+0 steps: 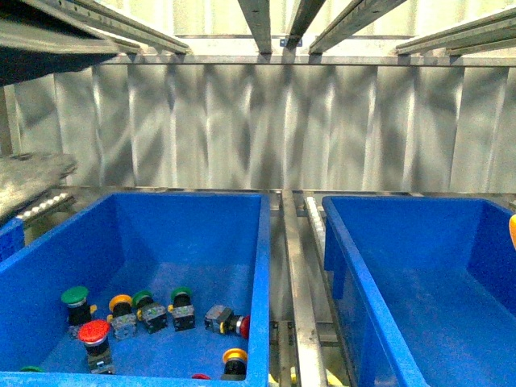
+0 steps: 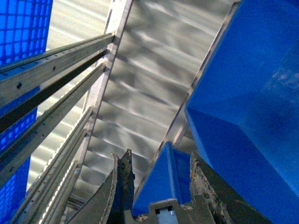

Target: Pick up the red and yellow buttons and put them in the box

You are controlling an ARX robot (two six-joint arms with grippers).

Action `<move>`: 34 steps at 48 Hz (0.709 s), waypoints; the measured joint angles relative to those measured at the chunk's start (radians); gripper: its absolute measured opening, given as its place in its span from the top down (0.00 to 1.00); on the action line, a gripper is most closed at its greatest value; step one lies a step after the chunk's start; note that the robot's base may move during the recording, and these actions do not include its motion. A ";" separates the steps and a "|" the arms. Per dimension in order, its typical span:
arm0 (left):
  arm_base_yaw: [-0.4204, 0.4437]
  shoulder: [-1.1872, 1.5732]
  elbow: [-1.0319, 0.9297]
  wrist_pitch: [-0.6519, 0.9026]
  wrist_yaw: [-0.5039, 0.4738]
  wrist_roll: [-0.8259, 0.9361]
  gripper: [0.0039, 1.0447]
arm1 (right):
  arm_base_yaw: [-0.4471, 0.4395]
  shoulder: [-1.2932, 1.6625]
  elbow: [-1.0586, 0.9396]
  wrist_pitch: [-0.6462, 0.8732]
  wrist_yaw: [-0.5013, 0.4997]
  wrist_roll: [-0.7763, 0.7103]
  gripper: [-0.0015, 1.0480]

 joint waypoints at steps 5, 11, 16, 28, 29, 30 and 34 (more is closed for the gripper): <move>0.028 -0.257 -0.118 -0.201 0.030 0.078 0.07 | 0.040 -0.044 -0.005 -0.037 0.047 -0.043 0.73; 0.073 -0.528 -0.217 -0.444 0.072 0.126 0.07 | 0.077 -0.073 -0.014 -0.058 0.084 -0.079 0.73; 0.121 -0.774 -0.275 -0.695 0.010 0.185 0.10 | 0.123 -0.092 -0.018 -0.072 0.124 -0.122 0.73; 0.258 -1.023 -0.453 -0.891 -0.396 0.669 0.60 | 0.226 -0.100 -0.031 -0.084 0.213 -0.198 0.73; 0.259 -1.023 -0.453 -0.891 -0.393 0.676 0.63 | 0.232 -0.100 -0.031 -0.085 0.221 -0.204 0.73; 0.259 -1.023 -0.453 -0.891 -0.393 0.682 0.65 | 0.237 -0.101 -0.031 -0.085 0.222 -0.208 0.73; 0.260 -1.025 -0.453 -0.891 -0.394 0.701 0.79 | 0.251 -0.105 -0.031 -0.082 0.237 -0.225 0.73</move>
